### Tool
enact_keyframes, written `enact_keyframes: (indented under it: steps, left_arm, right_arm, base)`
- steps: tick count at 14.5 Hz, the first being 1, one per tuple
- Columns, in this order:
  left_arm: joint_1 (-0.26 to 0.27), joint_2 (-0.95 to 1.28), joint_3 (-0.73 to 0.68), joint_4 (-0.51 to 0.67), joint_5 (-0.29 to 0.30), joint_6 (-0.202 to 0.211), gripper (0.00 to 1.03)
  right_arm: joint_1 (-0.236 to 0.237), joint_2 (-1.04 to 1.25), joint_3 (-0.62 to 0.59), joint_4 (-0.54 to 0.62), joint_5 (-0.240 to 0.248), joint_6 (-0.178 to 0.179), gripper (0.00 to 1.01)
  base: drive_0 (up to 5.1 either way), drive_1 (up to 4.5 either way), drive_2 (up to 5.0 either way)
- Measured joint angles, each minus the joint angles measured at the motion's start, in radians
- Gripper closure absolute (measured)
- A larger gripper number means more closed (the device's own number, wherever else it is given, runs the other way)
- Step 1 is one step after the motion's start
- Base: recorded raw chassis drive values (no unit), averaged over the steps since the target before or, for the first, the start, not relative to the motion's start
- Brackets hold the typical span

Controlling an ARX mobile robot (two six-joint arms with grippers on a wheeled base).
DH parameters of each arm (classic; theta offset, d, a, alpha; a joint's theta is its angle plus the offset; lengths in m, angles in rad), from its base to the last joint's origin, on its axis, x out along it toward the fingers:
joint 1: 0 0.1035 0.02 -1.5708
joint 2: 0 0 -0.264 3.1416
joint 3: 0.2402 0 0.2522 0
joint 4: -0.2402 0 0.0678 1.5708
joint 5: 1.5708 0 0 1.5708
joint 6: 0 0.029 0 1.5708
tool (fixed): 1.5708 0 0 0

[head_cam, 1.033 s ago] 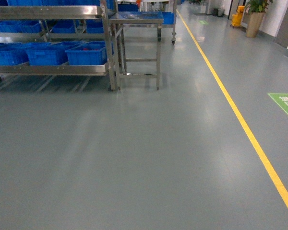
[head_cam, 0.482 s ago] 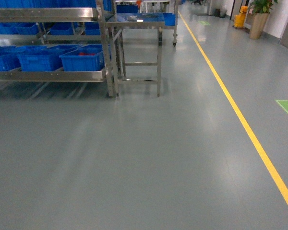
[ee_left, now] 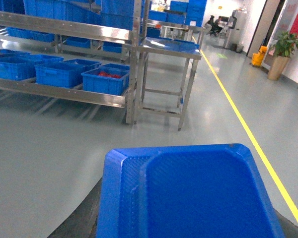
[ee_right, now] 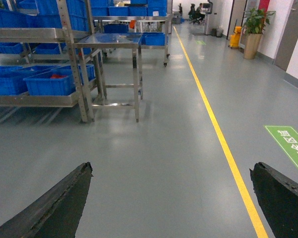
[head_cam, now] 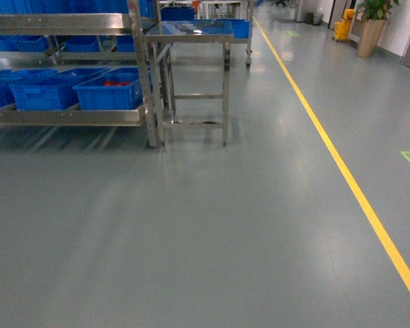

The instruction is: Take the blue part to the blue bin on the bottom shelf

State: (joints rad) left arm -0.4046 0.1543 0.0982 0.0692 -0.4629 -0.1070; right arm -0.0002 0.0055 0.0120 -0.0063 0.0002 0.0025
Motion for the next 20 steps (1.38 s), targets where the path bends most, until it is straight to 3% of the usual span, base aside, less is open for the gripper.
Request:
enact_keyframes:
  steps: [20]
  left_arm:
    - [0.0, 0.0, -0.001, -0.001, 0.001, 0.0, 0.59]
  right_arm:
    - [0.0, 0.0, 0.0, 0.0, 0.0, 0.0, 0.03]
  base:
    - [-0.1, 3.9, -4.1]
